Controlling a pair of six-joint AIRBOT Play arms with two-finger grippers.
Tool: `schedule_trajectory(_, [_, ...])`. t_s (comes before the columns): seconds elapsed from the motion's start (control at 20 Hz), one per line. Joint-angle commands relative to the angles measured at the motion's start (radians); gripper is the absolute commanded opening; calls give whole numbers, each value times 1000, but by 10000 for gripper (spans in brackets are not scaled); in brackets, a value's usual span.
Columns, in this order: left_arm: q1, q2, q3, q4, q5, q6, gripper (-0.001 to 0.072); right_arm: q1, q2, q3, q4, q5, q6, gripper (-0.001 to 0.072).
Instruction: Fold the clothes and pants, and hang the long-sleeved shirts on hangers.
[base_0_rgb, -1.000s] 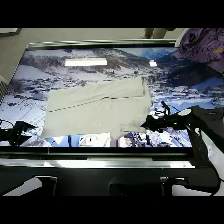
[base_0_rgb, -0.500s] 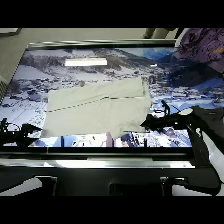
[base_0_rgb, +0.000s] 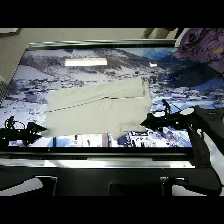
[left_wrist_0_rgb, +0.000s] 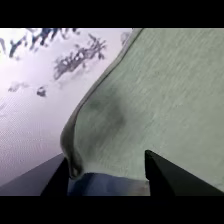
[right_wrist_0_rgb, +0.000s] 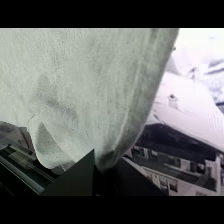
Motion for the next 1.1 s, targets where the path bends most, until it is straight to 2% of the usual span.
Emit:
schedule_trajectory(0.0, [-5, -2, 0, 1, 6, 5, 322, 1, 11, 1, 0, -4, 0, 41])
schedule_trajectory(0.1, [-5, -2, 0, 0, 10, 5, 32, 1, 16, 1, 0, -2, 0, 41])
schedule_trajectory(0.15, [-6, -2, 0, 0, 13, 5, 16, 1, 18, 1, 0, -1, 0, 41])
schedule_trajectory(0.35, [-43, 8, 36, -19, 8, 5, 13, 1, 58, 23, 63, -2, -29, 41])
schedule_trajectory(0.5, [-130, 43, 185, -64, 11, 4, 13, 1, 106, 190, 72, -29, -24, 40])
schedule_trajectory(0.7, [-245, 97, 595, -92, 14, -24, 13, 1, 119, 605, 69, -37, 33, 40])
schedule_trajectory(0.85, [-270, 147, 958, -69, 13, -78, 13, 1, 135, 939, 43, -23, 86, 40])
schedule_trajectory(1.05, [-269, 281, 1296, 136, 12, -195, 13, 1, 257, 1233, -93, 6, 165, 40])
